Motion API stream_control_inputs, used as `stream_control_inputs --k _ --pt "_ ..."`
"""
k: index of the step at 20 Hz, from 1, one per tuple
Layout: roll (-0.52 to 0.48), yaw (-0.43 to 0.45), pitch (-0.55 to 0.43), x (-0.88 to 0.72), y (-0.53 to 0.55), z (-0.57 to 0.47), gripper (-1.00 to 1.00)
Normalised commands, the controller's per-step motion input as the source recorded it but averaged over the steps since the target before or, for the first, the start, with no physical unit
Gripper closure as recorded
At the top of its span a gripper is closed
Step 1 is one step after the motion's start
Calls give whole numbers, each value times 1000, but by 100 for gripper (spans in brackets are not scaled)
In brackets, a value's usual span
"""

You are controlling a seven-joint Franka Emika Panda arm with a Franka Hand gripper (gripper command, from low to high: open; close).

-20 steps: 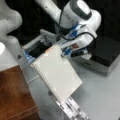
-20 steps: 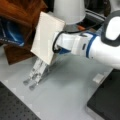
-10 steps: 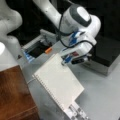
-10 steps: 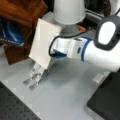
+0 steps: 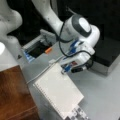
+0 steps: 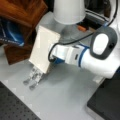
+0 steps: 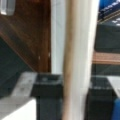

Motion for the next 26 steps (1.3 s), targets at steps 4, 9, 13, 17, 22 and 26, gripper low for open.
stream_control_inputs --k 4,9,13,17,22,26 --pt "-308 -80 -166 109 47 -163 100" --pt "-243 -74 -183 85 22 -167 100" --pt "-185 -55 -190 43 -39 -190 -100" --pt "-147 -28 -206 20 -56 -234 -100" --pt "-158 -9 -193 -2 -22 -251 -100" --pt "-176 -23 -167 -32 -6 -219 -100"
